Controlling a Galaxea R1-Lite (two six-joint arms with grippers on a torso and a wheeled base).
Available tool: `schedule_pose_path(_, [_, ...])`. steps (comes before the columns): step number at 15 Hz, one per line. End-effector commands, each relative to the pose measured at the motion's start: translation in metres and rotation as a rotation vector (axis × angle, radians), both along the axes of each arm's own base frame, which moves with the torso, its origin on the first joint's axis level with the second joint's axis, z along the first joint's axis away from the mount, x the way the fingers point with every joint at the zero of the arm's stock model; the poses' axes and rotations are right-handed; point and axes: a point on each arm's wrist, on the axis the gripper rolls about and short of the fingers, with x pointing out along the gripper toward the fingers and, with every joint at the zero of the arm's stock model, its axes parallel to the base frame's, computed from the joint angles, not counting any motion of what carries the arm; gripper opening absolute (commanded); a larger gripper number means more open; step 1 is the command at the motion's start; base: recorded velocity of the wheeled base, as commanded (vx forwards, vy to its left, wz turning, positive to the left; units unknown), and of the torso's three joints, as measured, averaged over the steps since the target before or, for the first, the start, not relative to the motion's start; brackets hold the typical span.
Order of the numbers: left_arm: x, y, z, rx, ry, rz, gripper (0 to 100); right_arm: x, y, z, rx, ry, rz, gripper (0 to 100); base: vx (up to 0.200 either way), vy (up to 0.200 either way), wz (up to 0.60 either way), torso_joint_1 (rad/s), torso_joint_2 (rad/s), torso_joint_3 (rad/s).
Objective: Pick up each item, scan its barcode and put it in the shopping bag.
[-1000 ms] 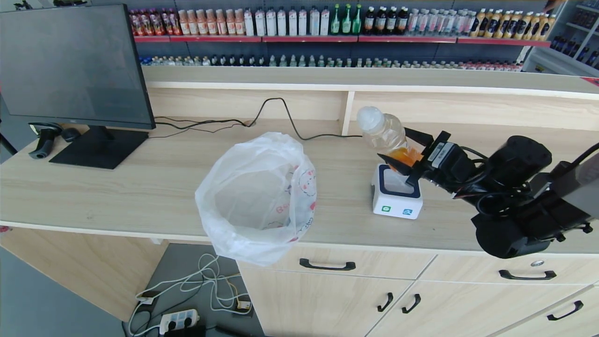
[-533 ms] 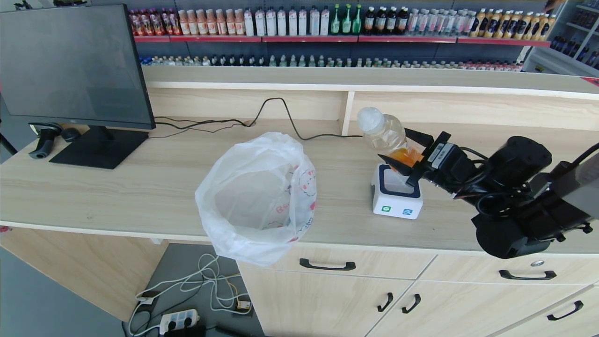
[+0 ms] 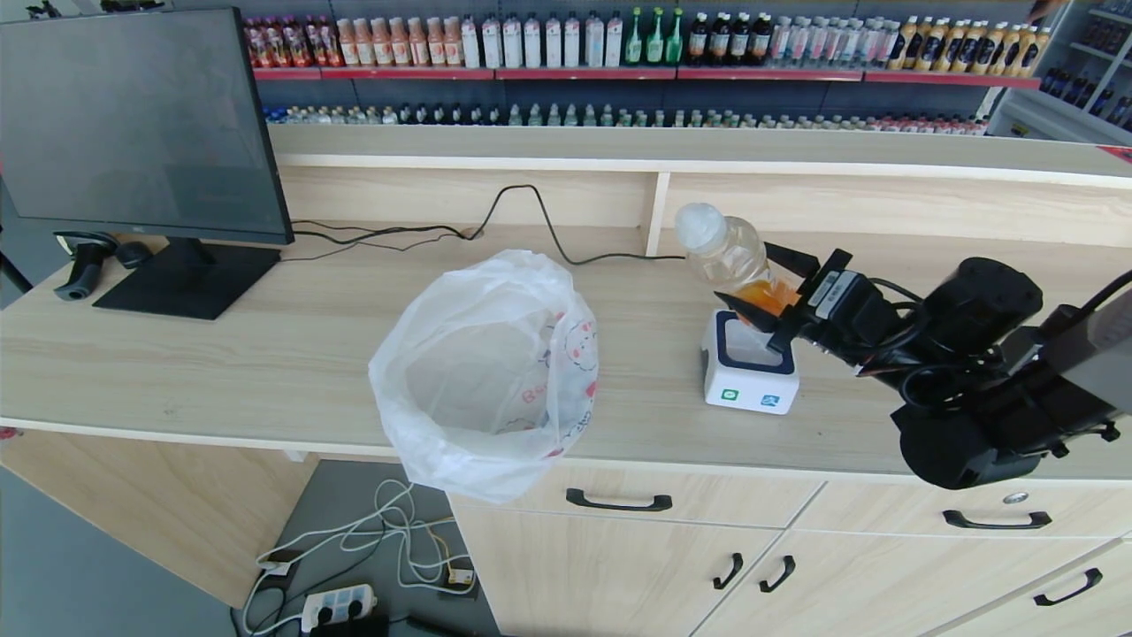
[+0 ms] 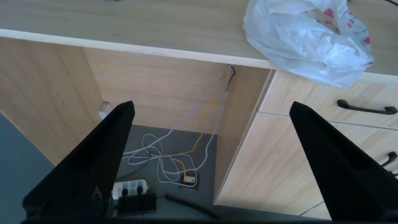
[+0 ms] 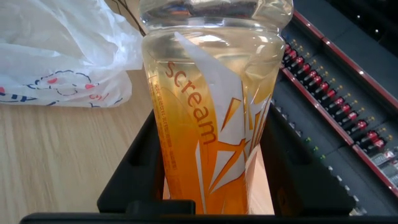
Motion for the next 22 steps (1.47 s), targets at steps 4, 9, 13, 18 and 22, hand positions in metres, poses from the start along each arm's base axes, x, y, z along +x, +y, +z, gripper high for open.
schedule_pose_path(4, [0.0, 0.0, 0.0, 0.001, -0.001, 0.0, 100, -0.011, 0.0, 0.018, 0.033, -0.014, 0.016, 0, 0.0, 0.0, 0.0, 0.0, 0.0, 0.0])
schedule_pose_path(9, [0.0, 0.0, 0.0, -0.001, -0.001, 0.0, 100, -0.045, 0.006, 0.026, 0.085, 0.046, 0.001, 0, 0.0, 0.0, 0.0, 0.0, 0.0, 0.0])
schedule_pose_path(13, [0.0, 0.0, 0.0, -0.001, -0.001, 0.0, 100, -0.067, 0.002, 0.037, 0.217, 0.12, -0.079, 0, 0.0, 0.0, 0.0, 0.0, 0.0, 0.0])
schedule_pose_path(18, [0.0, 0.0, 0.0, -0.004, 0.0, 0.001, 100, -0.088, 0.011, 0.048, 0.383, 0.183, -0.126, 0, 0.0, 0.0, 0.0, 0.0, 0.0, 0.0])
schedule_pose_path(22, [0.0, 0.0, 0.0, -0.004, -0.001, 0.0, 100, -0.102, 0.02, 0.046, 0.565, 0.297, -0.163, 0, 0.0, 0.0, 0.0, 0.0, 0.0, 0.0])
